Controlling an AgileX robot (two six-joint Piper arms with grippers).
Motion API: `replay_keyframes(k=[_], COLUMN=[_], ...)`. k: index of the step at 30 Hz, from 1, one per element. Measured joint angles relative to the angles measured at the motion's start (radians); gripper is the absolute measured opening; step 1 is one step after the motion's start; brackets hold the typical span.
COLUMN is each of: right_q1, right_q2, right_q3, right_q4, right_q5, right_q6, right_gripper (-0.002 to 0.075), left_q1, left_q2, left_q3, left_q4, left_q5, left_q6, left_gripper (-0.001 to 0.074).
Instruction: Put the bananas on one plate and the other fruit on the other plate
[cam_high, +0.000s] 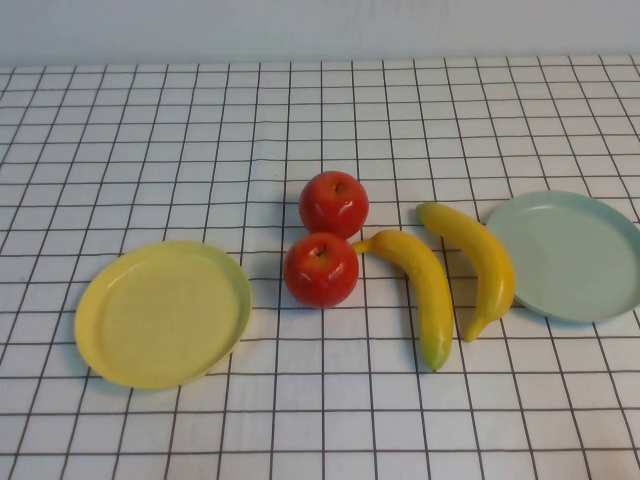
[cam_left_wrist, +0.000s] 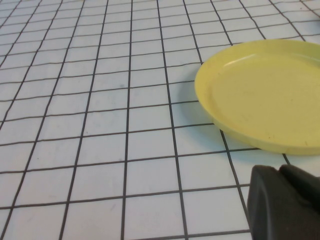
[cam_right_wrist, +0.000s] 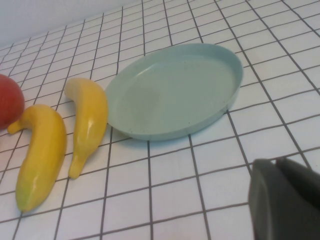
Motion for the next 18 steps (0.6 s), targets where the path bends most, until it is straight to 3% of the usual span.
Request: replay_keyframes(k=[6, 12, 18], right_q1=[0.0, 0.0, 0.0], right_q2=[0.0, 0.0, 0.0], right_q3=[0.0, 0.0, 0.0], right_q4=[0.0, 0.0, 0.0], right_q5=[0.0, 0.0, 0.0], right_q6=[0.0, 0.0, 0.0], right_gripper=[-0.0016, -0.0016, -0.0016], left_q1=[0.0, 0.0, 0.0], left_q2=[0.0, 0.0, 0.0], left_q3=[0.0, 0.001, 0.001], left_q4=[-0.02, -0.467, -0.541], left_q5=[-0.008, -0.145, -0.313], left_q6=[-0.018, -0.3, -0.348], left_gripper=[-0.0004, -0.0004, -0.0004])
